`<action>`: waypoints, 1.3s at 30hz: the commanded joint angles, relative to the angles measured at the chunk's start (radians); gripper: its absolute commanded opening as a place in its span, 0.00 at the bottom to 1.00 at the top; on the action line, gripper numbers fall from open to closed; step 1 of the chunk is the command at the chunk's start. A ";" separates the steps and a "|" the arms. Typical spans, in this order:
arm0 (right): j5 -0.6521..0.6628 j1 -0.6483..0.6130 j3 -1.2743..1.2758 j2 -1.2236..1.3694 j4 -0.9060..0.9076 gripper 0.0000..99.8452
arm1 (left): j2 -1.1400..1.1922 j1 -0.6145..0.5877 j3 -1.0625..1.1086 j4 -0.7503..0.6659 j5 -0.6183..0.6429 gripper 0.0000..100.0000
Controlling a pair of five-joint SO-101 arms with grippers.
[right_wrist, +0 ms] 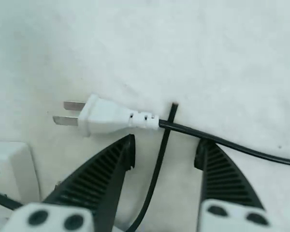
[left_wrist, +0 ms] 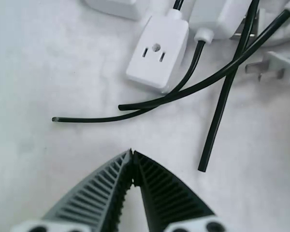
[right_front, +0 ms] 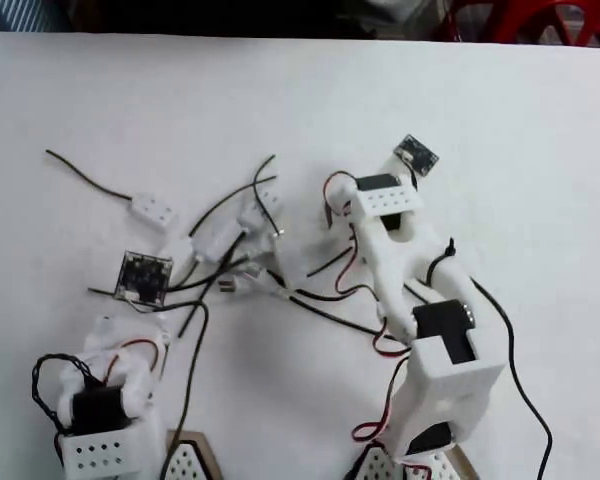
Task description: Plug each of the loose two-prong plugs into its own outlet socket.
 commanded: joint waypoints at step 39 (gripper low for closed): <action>-0.003 0.004 -0.230 -0.104 0.323 0.21 | -0.001 -0.012 -0.021 0.014 -0.008 0.02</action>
